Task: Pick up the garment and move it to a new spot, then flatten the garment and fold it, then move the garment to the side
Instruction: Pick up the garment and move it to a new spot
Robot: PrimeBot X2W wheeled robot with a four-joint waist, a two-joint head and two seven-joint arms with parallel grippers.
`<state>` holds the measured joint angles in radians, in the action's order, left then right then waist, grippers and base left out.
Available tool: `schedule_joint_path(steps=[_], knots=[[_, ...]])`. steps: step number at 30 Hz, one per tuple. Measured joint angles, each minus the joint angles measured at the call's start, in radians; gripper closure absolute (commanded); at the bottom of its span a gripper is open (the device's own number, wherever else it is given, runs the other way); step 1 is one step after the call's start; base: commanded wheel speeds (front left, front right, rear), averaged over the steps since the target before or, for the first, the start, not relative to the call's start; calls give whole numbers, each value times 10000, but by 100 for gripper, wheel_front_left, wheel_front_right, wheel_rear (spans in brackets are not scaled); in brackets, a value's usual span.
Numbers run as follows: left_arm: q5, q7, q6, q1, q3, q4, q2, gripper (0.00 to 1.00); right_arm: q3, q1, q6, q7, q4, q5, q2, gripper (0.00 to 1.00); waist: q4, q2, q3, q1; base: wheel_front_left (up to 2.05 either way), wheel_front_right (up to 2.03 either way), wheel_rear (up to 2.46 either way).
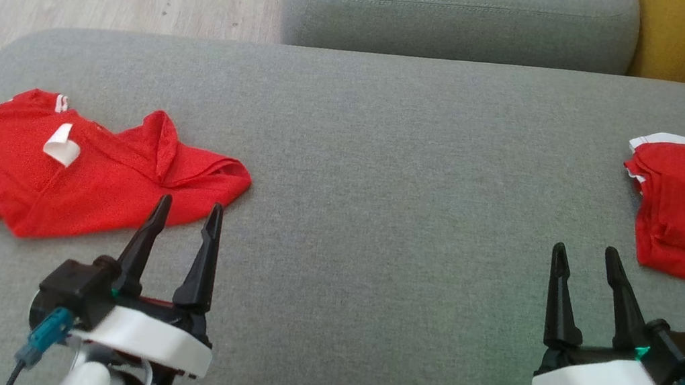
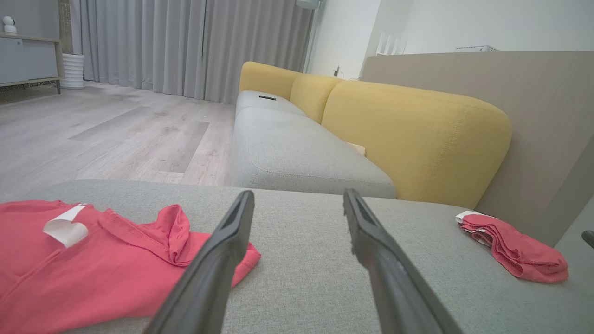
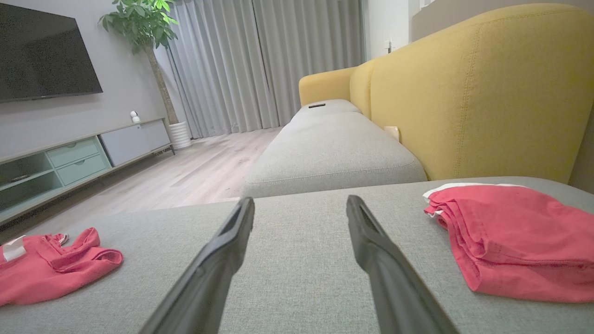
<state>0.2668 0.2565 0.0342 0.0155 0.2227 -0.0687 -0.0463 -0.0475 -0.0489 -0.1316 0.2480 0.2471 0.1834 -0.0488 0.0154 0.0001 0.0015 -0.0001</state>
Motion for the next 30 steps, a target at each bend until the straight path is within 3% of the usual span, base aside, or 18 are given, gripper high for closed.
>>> schedule_joint_path(steps=[23,30], knots=[[-2,0,-2,3,6,-61,0,0,-63,0,0,0,96,50,2,0,22,0,-89,0,0,0,0],[-21,0,10,-1,-92,-207,-2,0,-173,23,0,2,132,211,4,0,425,0,-82,0,0,0,0]])
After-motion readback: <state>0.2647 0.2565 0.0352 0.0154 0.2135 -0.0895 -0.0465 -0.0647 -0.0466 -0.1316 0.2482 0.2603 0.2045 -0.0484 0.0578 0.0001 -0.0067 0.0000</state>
